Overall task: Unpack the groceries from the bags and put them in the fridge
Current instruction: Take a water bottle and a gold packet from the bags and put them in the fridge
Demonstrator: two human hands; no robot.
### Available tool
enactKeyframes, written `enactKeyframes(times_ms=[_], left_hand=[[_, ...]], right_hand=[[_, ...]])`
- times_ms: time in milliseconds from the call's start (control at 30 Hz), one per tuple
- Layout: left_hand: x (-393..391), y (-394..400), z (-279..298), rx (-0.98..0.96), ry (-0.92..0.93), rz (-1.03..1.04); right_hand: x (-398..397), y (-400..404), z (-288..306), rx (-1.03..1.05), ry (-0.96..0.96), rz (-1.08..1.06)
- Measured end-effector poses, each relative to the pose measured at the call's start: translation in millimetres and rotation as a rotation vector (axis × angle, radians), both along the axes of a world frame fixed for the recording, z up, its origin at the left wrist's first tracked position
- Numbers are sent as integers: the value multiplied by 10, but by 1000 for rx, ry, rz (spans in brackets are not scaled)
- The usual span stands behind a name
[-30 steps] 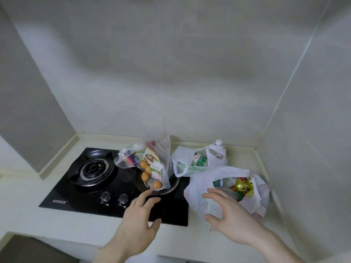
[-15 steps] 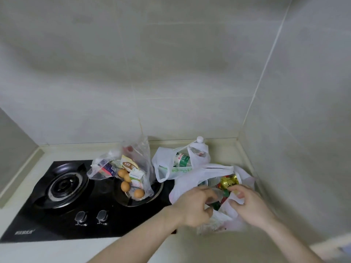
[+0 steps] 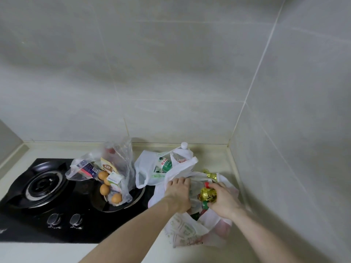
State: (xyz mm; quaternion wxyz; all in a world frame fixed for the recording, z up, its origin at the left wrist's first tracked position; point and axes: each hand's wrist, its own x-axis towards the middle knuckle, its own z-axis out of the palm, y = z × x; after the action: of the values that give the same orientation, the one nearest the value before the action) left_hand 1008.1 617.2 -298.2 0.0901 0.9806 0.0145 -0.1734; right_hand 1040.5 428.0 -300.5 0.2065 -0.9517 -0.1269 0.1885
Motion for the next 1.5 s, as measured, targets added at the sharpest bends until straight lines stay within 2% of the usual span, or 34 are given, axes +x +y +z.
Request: enactKeyframes(times_ms=[200,400,500,600,667,800,967,1100,1200,1367,1500], left_hand=[[171,-73,-10,63,39,22],[111,-15,8,1,-21,58],[33,9,75,-97,-53,132],[-49,48,159,-217,-240,215],[-122,32,238,-349,-288,252],[-322,13,377,-547,-344,232],[-638,-19,553,-737,-399,161],[-1012,38,756,-924,-477,245],[-1343,242,903,-993,-542,348],[-2018,738,1056,-917,-654,507],[-2787,1124,1079,-839,-728,690]], right_hand=[[93,6,-103,-84,-93,-22],[143,-31,-151,-142,-127,-41],[144,-78,-148,-97,-153,-62],[122,-125,-130,-47,-177,-65],[102,-152,-120,-25,-168,-67],[69,-182,-82,54,-170,-101],[-42,-239,-4,255,-175,-177],[-251,-265,242,436,-197,-262],[-499,-165,538,559,-231,-298],[-1005,347,904,674,-194,-126],[-1336,985,952,550,-103,173]])
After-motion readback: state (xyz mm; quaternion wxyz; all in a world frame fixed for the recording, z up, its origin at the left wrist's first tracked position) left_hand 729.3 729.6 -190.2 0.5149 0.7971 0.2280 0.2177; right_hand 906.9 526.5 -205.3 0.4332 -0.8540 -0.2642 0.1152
